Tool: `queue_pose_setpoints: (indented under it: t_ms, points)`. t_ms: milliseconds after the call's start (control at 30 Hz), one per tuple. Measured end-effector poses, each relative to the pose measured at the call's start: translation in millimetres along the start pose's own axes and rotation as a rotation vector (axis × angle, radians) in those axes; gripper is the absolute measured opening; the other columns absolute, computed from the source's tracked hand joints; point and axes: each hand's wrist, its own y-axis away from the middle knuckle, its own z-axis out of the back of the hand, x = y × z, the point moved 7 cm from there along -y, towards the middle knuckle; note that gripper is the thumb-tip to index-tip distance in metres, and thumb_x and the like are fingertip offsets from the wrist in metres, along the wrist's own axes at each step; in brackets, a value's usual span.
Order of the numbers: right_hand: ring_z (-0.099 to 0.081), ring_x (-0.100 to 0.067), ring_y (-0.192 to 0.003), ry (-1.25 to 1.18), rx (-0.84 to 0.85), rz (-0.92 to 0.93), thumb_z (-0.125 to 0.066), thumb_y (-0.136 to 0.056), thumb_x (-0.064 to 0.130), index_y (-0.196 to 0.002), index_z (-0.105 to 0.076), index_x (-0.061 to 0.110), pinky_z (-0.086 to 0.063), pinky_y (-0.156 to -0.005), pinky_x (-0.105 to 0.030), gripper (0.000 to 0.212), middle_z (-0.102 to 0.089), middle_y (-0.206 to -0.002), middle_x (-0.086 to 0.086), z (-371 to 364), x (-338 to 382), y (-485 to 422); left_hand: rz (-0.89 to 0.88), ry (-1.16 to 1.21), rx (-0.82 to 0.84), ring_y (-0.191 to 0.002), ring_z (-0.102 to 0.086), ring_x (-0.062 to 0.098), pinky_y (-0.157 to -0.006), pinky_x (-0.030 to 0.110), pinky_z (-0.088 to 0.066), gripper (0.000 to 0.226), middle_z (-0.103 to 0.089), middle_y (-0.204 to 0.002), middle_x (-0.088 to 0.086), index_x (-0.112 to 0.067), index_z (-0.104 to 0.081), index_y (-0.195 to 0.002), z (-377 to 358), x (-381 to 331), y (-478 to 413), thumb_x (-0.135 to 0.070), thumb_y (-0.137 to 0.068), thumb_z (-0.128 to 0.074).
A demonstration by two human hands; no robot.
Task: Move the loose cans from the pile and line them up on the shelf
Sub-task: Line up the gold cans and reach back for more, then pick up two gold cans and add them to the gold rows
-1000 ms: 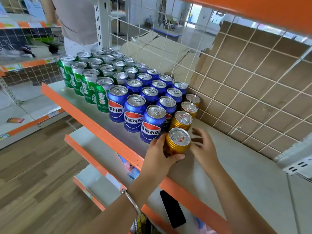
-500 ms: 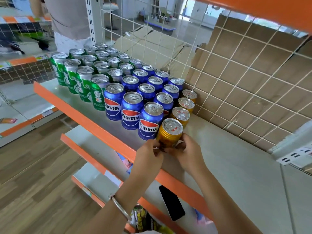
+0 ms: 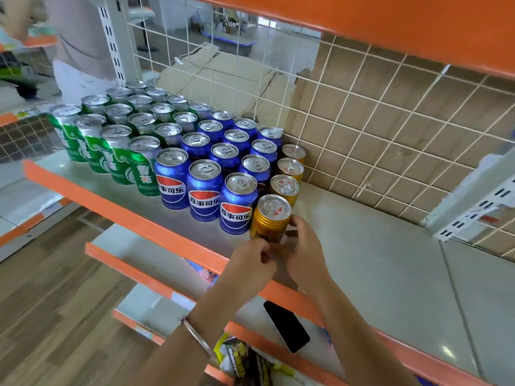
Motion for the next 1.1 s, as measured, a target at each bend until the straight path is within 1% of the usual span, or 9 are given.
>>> queue_pose_setpoints:
  t_ms: [67,133,233,300,400,533,767,867,1100]
  points:
    - [-0.044,-0.005,-0.110,0.066,0.001,-0.009,-0.075,-0.076,0.010,-0.138,-0.041,0.019,-0.033,-0.086,-0.006,0.071,-0.046,-0.131,0.003,5.9,-1.5,3.2,-0.048,-0.030,0.082,-0.071,-0.051,0.013,-0.056,0.012,-0.037,0.004,-0.056,-0.077,-0.002,-0.010,-0.058,-0.080,-5.3,-10.6,-0.5,-0.008,-0.082,-0.055]
    - [-0.047,-0.009,-0.115,0.099,-0.053,-0.013,-0.071,-0.080,0.008,-0.138,-0.042,0.016,-0.034,-0.093,-0.014,0.065,-0.045,-0.136,0.000,20.7,-7.2,10.2,-0.094,-0.075,0.156,-0.072,-0.049,0.012,-0.056,0.016,-0.035,0.004,-0.055,-0.078,-0.003,-0.009,-0.060,-0.082,-12.3,-23.4,-4.0,-0.011,-0.083,-0.056]
    - [-0.050,-0.012,-0.120,0.020,-0.185,-0.084,-0.069,-0.084,0.011,-0.135,-0.046,0.016,-0.038,-0.101,-0.020,0.056,-0.049,-0.135,-0.002,56.0,-23.4,29.2,-0.127,-0.036,0.211,-0.095,-0.058,0.013,-0.079,0.021,-0.044,0.025,-0.063,-0.099,-0.002,-0.013,-0.063,-0.107,-29.9,-45.4,-12.6,-0.021,-0.083,-0.064]
    - [-0.048,-0.013,-0.125,-0.024,-0.259,-0.153,-0.069,-0.085,0.017,-0.137,-0.044,0.020,-0.037,-0.104,-0.022,0.058,-0.049,-0.136,-0.001,82.4,-37.5,45.3,-0.138,0.003,0.258,-0.112,-0.056,0.016,-0.098,0.031,-0.045,0.050,-0.060,-0.120,0.001,-0.017,-0.055,-0.126,-49.5,-61.1,-16.6,-0.029,-0.080,-0.071]
    - [-0.046,-0.012,-0.128,-0.030,-0.342,-0.227,-0.069,-0.085,0.023,-0.140,-0.042,0.021,-0.034,-0.103,-0.020,0.062,-0.050,-0.137,-0.003,123.5,-55.6,73.0,-0.236,0.001,0.334,-0.127,-0.047,0.020,-0.106,0.037,-0.039,0.074,-0.048,-0.141,0.005,-0.019,-0.042,-0.140,-77.8,-93.5,-15.2,-0.034,-0.076,-0.076]
    - [-0.047,-0.008,-0.127,-0.037,-0.440,-0.274,-0.073,-0.082,0.025,-0.140,-0.045,0.017,-0.035,-0.109,-0.024,0.065,-0.052,-0.138,-0.001,172.8,-72.2,112.1,-0.352,0.028,0.437,-0.131,-0.044,0.019,-0.108,0.031,-0.037,0.082,-0.044,-0.145,0.007,-0.020,-0.040,-0.142,-116.7,-134.7,-5.1,-0.032,-0.071,-0.080]
    - [-0.048,-0.013,-0.128,0.082,-0.582,-0.329,-0.076,-0.077,0.028,-0.138,-0.048,0.016,-0.037,-0.106,-0.027,0.068,-0.054,-0.136,0.000,271.0,-97.7,177.9,-0.531,0.027,0.553,-0.136,-0.037,0.015,-0.106,0.021,-0.028,0.094,-0.037,-0.150,-0.001,-0.025,-0.032,-0.145,-199.0,-219.9,25.2,-0.033,-0.066,-0.083]
    - [-0.044,-0.011,-0.133,0.170,-0.584,-0.353,-0.075,-0.078,0.035,-0.140,-0.044,0.021,-0.034,-0.112,-0.033,0.071,-0.049,-0.142,0.003,317.6,-108.7,210.5,-0.628,-0.063,0.600,-0.139,-0.033,0.015,-0.108,0.025,-0.028,0.094,-0.034,-0.152,-0.002,-0.028,-0.029,-0.146,-241.2,-262.0,49.0,-0.035,-0.069,-0.081]
    - [-0.039,-0.014,-0.135,0.282,-0.611,-0.412,-0.069,-0.084,0.033,-0.144,-0.038,0.023,-0.032,-0.105,-0.023,0.068,-0.044,-0.146,0.003,424.4,-139.5,287.6,-0.763,-0.078,0.620,-0.141,-0.028,0.016,-0.110,0.027,-0.026,0.088,-0.030,-0.154,-0.004,-0.027,-0.028,-0.147,-335.3,-347.9,112.7,-0.036,-0.075,-0.077]
